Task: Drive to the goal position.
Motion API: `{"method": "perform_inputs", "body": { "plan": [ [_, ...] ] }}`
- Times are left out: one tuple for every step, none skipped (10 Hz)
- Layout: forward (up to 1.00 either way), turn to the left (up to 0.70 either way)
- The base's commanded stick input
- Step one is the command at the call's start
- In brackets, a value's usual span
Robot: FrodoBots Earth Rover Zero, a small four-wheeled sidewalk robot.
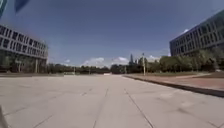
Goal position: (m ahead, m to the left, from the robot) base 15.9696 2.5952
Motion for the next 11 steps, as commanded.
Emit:
{"method": "perform_inputs", "body": {
  "plan": [
    [0.70,0.02],
    [0.70,0.02],
    [0.70,0.02],
    [0.70,0.02],
    [0.70,0.02],
    [0.70,0.02],
    [0.70,0.02],
    [0.70,0.02],
    [0.70,0.02],
    [0.70,0.02],
    [0.70,0.02]
  ]
}}
